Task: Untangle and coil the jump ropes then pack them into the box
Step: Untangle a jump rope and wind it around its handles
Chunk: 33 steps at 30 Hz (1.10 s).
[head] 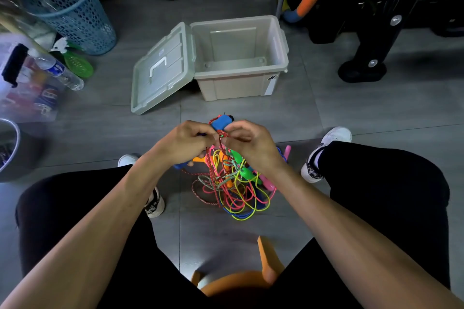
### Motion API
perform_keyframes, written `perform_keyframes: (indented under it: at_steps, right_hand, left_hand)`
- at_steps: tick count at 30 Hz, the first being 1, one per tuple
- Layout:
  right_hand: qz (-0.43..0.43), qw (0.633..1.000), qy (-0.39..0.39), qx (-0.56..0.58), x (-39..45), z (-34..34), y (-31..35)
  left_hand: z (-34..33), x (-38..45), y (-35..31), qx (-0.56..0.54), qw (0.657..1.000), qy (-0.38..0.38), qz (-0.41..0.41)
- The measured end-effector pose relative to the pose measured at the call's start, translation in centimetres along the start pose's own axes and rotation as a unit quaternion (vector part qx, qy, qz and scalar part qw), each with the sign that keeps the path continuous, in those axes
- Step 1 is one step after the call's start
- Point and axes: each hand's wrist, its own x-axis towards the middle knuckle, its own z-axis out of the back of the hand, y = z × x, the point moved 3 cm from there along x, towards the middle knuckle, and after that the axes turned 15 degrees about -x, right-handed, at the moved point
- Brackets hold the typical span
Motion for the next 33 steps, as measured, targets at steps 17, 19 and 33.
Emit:
perform_keyframes:
  at_steps: [17,19,33]
  right_hand:
    - [-0.276,0.951,-0.088,0.110,1.3,3.5,-1.5]
    - [-0.305,0.925,-0.070,0.216,1.6,4.3,-1.8]
    - [-0.222,0.891,-0.090,0.386,1.4,6.0,-1.3]
  left_hand:
    - [-0.1,1.6,1.5,0.178,0.982,-0.050,-0.045]
    - [-0.2,1.8,1.7,0.197,0.978,-0.059,-0.032]
    - [-1.4,4.1,4.6,0.373,0.919,-0.101,0.078]
